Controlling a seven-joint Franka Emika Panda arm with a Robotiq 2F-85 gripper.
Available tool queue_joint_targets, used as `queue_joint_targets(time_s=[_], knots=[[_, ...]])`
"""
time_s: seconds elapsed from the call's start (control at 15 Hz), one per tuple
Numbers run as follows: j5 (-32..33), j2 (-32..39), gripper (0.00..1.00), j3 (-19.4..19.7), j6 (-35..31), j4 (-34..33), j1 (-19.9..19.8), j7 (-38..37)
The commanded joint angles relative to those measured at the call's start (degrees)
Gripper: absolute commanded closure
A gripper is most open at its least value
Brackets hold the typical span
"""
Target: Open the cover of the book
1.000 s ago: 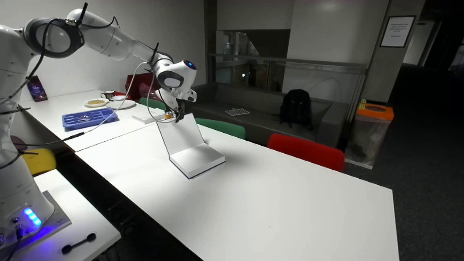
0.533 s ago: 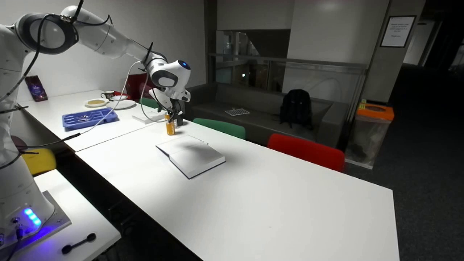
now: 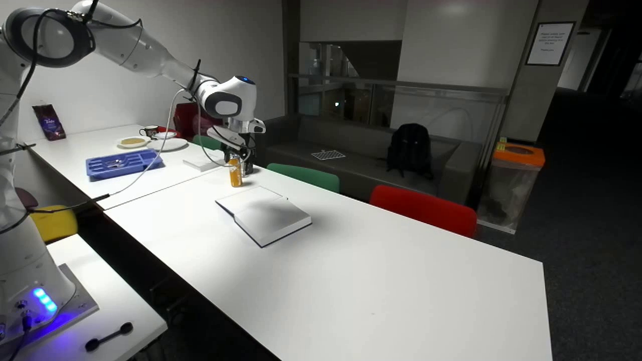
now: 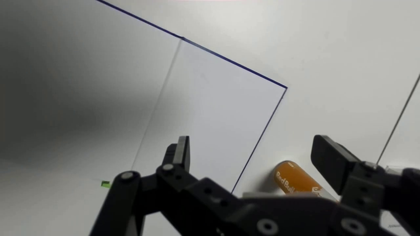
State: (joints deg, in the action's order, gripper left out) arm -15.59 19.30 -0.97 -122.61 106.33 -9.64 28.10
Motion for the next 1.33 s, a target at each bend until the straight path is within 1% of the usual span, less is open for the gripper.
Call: queue_joint_targets(time_s=[0.0, 0.13, 0.33, 0.8, 1.27], knots=[[6.5, -7.1, 0.0, 0.9, -8.9, 9.2, 0.8, 3.3], [7.9, -9.0, 0.0, 0.6, -13.1, 11.8, 0.6, 4.1], [6.9, -11.5, 0.0, 0.4, -15.7, 14.4, 0.4, 4.8], [4.9, -15.0, 0.0, 1.0, -14.0, 15.8, 0.6, 5.0], [5.0, -15.3, 0.0, 1.3, -13.0, 15.7, 0.9, 4.0]])
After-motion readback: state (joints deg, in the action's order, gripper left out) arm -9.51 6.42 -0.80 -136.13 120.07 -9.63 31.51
